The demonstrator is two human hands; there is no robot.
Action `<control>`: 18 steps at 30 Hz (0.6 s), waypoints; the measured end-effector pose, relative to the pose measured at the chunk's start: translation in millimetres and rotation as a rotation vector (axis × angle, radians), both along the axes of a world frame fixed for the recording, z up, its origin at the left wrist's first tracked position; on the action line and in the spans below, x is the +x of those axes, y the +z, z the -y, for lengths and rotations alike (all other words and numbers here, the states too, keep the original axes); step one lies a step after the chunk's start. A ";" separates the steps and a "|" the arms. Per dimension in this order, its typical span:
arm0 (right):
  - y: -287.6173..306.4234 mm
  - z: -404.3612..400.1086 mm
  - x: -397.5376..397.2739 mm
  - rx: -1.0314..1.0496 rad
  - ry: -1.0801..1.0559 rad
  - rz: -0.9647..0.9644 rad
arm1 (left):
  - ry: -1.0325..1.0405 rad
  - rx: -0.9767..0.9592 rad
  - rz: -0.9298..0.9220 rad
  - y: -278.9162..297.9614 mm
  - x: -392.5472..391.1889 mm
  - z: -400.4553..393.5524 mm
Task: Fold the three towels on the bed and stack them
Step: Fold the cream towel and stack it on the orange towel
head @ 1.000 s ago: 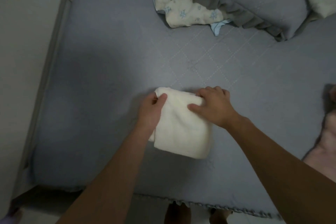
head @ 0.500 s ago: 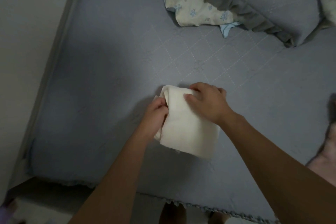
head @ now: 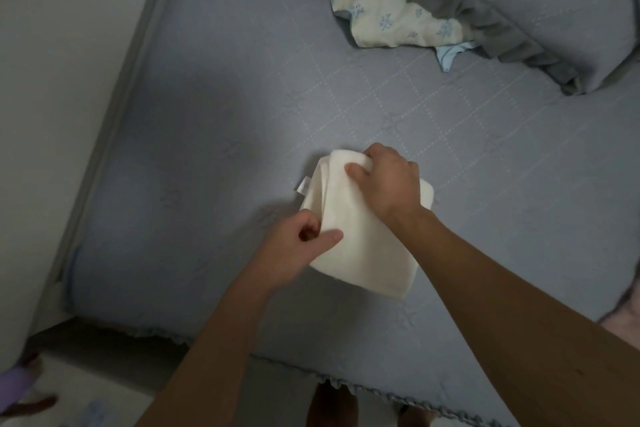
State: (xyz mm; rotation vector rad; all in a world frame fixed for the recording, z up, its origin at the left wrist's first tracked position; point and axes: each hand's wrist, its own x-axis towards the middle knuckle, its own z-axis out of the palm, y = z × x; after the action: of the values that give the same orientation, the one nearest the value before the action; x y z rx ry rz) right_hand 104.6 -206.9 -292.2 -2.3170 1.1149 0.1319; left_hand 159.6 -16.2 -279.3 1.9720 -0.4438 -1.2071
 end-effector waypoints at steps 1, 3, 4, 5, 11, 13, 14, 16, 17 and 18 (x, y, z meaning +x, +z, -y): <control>-0.4 0.4 0.5 -0.016 -0.012 -0.007 | 0.010 0.003 -0.008 -1.4 -2.1 -3.4; -0.7 2.5 1.0 -0.030 -0.037 -0.023 | 0.060 0.051 -0.003 -4.8 -6.1 -8.8; -0.9 3.6 1.2 -0.028 -0.045 -0.031 | 0.112 0.080 -0.005 -7.2 -7.1 -11.5; -1.3 4.6 1.6 -0.026 -0.044 -0.041 | 0.179 0.110 -0.007 -9.7 -7.1 -14.8; -4.8 5.2 8.0 -0.033 -0.002 -0.078 | 0.396 0.263 0.096 -19.4 -7.0 -21.4; -2.6 5.1 10.7 -0.041 0.029 -0.097 | 0.416 0.255 0.129 -19.3 -12.1 -18.0; -0.9 5.5 12.5 -0.043 0.061 -0.100 | 0.419 0.243 0.146 -19.4 -14.1 -17.4; 2.1 6.8 16.6 0.002 0.144 -0.098 | 0.426 0.213 0.158 -19.8 -18.5 -15.7; 2.8 7.2 19.5 0.052 0.187 -0.104 | 0.432 0.198 0.150 -20.5 -20.1 -13.7; 2.9 7.0 22.8 0.106 0.230 -0.116 | 0.428 0.186 0.144 -20.3 -21.1 -9.8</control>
State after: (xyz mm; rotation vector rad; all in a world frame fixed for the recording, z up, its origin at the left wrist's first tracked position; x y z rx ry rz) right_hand 127.4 -213.8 -289.2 -2.3597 0.8687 0.4063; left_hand 138.4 -6.4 -299.6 2.1784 0.0287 -0.8626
